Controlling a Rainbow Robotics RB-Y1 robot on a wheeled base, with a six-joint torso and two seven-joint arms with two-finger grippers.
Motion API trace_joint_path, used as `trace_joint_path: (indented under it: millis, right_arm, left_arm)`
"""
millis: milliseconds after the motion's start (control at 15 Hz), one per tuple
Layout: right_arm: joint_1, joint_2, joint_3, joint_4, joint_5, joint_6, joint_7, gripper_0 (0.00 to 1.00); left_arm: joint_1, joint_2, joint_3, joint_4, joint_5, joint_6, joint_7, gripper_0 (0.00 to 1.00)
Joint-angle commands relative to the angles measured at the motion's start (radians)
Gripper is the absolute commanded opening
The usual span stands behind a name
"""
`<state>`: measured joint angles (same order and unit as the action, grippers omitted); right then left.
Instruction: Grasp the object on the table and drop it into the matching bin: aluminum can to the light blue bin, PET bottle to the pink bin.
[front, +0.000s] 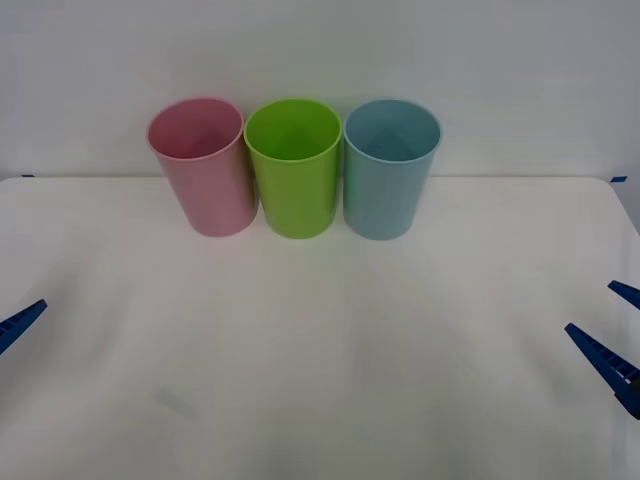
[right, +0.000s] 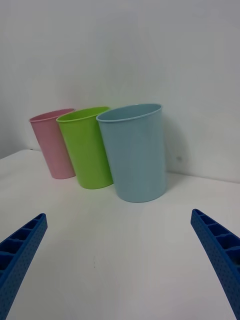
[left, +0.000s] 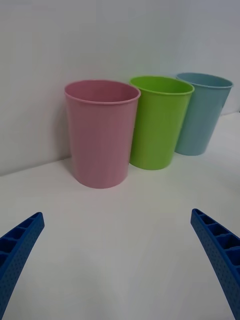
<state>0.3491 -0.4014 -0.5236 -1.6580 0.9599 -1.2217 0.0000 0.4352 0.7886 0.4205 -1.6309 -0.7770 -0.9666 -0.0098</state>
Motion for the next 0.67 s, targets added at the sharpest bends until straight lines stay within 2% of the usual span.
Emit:
trace_joint_path:
  millis: [67,200,667]
  right_arm:
    - [0.0,0.0,0.0,0.0,0.0,0.0,0.0,1.0]
    - [0.0,0.0,0.0,0.0,0.0,0.0,0.0,1.0]
    - [0.0,0.0,0.0,0.0,0.0,0.0,0.0,1.0]
  left_arm:
    - [0.0,0.0,0.035,0.088,-0.01,-0.1,-0.055,1.0]
    - [0.01,0.001,0.069,0.118,-0.041,-0.159,-0.055,1.0]
    - [0.065,0.0,0.058,0.118,-0.047,-0.184,-0.058,1.0]
